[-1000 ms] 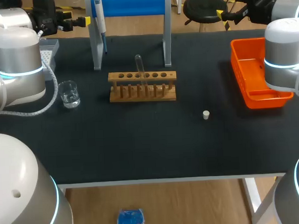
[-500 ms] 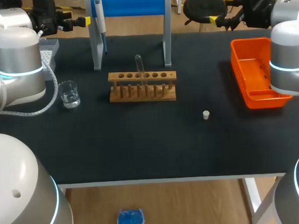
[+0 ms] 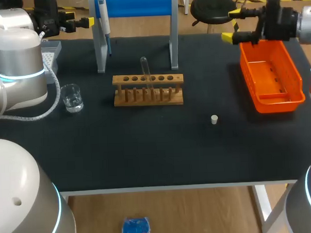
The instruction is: Invert the test tube, pick up the pipette, mount the tip to pipette, aspirate from beaker and dispense into the tube, eject the tip, return the pipette, and cap with the stopper.
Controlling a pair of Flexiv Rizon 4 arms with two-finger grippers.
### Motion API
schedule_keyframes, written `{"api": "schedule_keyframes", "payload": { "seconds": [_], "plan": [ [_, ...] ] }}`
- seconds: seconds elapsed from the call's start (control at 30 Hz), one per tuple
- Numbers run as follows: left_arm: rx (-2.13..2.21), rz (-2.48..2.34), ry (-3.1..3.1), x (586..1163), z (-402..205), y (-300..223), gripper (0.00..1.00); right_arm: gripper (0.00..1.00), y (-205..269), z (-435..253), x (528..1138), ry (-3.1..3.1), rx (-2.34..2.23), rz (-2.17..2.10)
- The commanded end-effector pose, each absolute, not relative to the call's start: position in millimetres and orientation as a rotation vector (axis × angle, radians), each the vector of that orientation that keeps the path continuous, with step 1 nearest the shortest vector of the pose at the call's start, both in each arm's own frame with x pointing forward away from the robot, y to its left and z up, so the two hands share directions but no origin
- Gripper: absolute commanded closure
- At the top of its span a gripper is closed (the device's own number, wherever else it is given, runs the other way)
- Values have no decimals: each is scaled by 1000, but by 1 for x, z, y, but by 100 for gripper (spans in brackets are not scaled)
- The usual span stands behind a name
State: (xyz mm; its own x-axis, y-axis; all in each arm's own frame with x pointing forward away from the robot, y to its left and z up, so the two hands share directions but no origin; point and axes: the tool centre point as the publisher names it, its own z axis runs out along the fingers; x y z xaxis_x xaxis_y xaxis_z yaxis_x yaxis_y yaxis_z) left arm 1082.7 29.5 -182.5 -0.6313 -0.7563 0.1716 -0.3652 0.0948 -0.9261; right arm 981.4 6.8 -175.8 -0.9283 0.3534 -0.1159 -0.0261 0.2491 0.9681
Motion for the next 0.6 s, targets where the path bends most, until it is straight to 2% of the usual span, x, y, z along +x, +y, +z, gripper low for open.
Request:
{"api": "schedule_keyframes", "payload": {
  "seconds": [0.03,0.33,0.6],
  "plan": [
    [-1105,-1550,2031,1083,-182,30,0,0,-10,-180,955,2255,191,1787],
    [-1105,-1550,2031,1083,-182,30,0,0,-12,-196,920,2284,-24,1876],
    [-1105,-1550,2031,1083,-182,30,0,0,-11,-201,916,2289,-55,1875]
  ]
}}
